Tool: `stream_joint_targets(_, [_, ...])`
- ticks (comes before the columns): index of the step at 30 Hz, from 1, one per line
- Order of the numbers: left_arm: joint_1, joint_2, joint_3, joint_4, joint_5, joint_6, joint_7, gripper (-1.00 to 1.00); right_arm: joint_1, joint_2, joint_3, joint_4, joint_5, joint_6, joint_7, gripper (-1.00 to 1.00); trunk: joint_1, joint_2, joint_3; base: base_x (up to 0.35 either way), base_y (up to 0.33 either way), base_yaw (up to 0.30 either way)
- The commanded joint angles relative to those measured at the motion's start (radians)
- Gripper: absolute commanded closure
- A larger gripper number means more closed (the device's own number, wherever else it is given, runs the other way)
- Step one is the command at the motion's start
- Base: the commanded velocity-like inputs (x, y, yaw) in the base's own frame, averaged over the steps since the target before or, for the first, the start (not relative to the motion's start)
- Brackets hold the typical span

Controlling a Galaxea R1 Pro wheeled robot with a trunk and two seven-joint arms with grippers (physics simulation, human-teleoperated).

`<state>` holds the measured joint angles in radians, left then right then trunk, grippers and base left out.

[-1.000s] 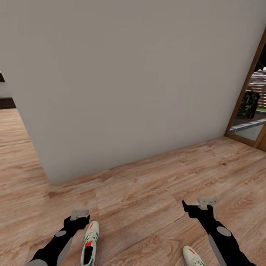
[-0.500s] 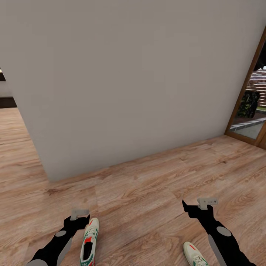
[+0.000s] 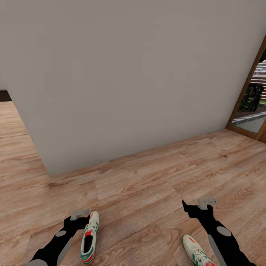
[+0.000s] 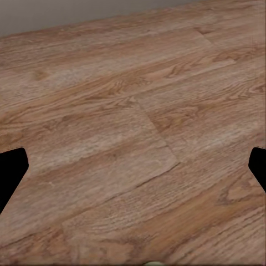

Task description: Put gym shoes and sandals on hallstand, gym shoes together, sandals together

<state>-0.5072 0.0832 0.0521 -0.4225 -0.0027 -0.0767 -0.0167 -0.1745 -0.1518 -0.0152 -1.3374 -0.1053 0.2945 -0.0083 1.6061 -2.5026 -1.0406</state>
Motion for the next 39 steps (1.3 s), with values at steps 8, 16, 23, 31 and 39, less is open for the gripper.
stream_joint_targets(8, [-0.001,0.000,0.003,0.001,0.000,-0.003,-0.002,-1.00,0.000,0.000,0.000,-0.004,-0.011,0.005,-0.001,-1.00,0.003,-0.002,-0.032,0.000,0.000,0.000])
stream_joint_targets(16, [-0.001,0.000,0.003,0.001,0.000,-0.003,-0.002,-1.00,0.000,0.000,0.000,-0.006,-0.011,0.005,-0.001,-1.00,0.007,-0.004,-0.063,0.000,0.000,0.000])
stream_joint_targets(23, [-0.001,0.000,0.003,0.001,0.000,-0.003,-0.002,-1.00,0.000,0.000,0.000,-0.006,-0.012,0.006,0.000,-1.00,0.010,-0.006,-0.090,0.000,0.000,0.000])
stream_joint_targets(31, [-0.001,0.000,0.003,0.001,0.000,-0.004,-0.002,-1.00,0.000,0.001,0.000,-0.009,-0.012,0.006,-0.001,-1.00,0.013,-0.007,-0.117,0.000,0.000,0.000])
stream_joint_targets(39, [-0.001,0.000,0.003,0.001,0.000,-0.005,-0.002,-1.00,0.000,0.001,0.001,-0.009,-0.012,0.007,-0.001,-1.00,0.013,-0.007,-0.117,0.000,0.000,0.000])
